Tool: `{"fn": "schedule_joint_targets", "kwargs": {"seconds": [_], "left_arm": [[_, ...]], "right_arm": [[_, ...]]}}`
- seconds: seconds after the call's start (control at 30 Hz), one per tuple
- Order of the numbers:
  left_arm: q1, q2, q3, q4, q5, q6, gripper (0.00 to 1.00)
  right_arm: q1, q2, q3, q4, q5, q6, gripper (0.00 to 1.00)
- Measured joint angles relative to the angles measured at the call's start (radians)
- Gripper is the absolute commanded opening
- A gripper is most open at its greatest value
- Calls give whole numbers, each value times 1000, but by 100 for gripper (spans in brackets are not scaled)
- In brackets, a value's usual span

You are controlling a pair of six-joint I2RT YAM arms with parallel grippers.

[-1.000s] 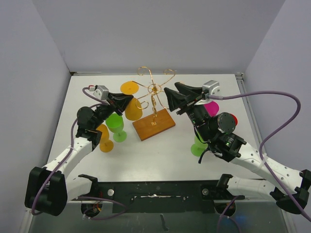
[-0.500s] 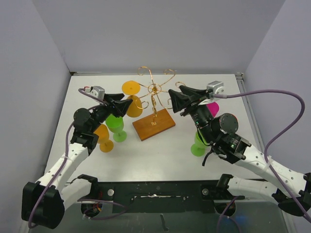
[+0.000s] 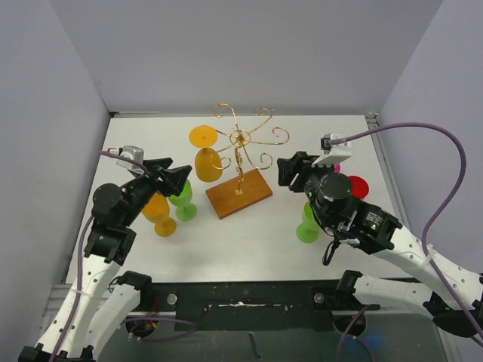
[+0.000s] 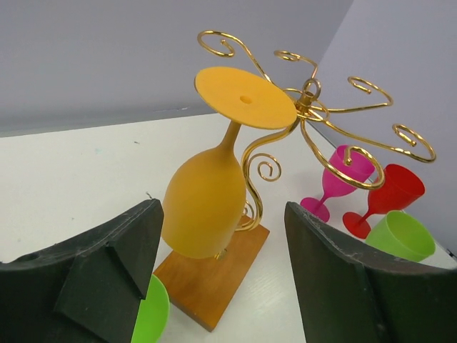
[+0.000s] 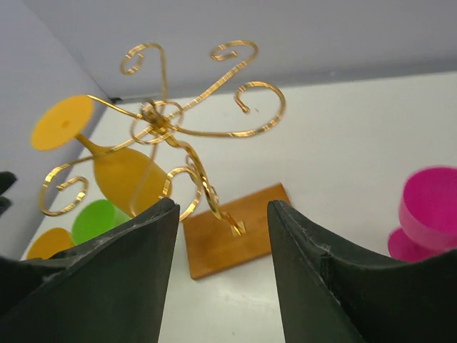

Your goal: Place the wine glass upside down on the wine glass rack

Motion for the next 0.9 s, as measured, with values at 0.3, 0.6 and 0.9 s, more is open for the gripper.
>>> {"fn": "schedule_joint_targets", "kwargs": {"seconds": [0.3, 0.6, 0.9], "left_arm": [[-6, -65, 75, -187, 2, 71, 68], [-43, -51, 167, -238, -31, 87, 68], [-43, -52, 179, -217, -30, 72, 68]], "right_arm": [[-62, -11, 1, -594, 131, 442, 54], [-257, 40, -93, -682, -23, 491, 50], [-301, 89, -168, -604, -206, 402, 43]]}}
